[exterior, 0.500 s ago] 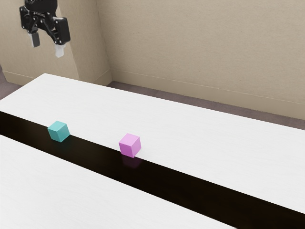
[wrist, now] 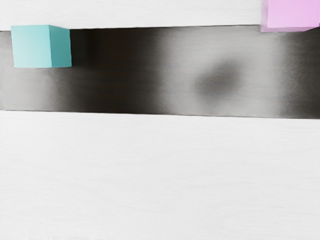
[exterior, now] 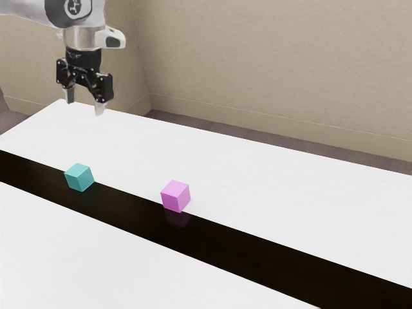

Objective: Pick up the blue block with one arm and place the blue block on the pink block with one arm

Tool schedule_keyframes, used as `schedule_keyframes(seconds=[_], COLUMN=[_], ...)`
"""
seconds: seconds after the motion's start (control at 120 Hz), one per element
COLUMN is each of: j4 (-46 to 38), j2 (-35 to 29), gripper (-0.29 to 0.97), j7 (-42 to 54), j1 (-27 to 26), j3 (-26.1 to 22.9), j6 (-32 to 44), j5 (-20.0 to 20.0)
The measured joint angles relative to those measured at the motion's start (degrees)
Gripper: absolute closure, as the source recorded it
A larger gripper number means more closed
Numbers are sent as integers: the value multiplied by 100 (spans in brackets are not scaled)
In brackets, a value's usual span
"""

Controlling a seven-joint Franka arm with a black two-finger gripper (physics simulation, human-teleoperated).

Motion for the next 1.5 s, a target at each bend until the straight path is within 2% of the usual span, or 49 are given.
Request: schedule_keyframes(seconds=[0.158,0.292,0.433,0.717,0.908,1.1,1.5], j4=[-864,-1176,-1262,-1163,-1021,-467,-26], j2=[52,311,757,1599,1873,2499,3239], gripper=[0,0,0,0,0,0,0], j7=[51,178,349,735,935,1105,1331], j1=[465,888,1272,1861,2110,2157,2281], j3=[6,13,7,-36,-53,-109,-233], j6=[880,1649,2353,3257,3586,3715,3914], j5=[304,449,519,466,418,360,-6])
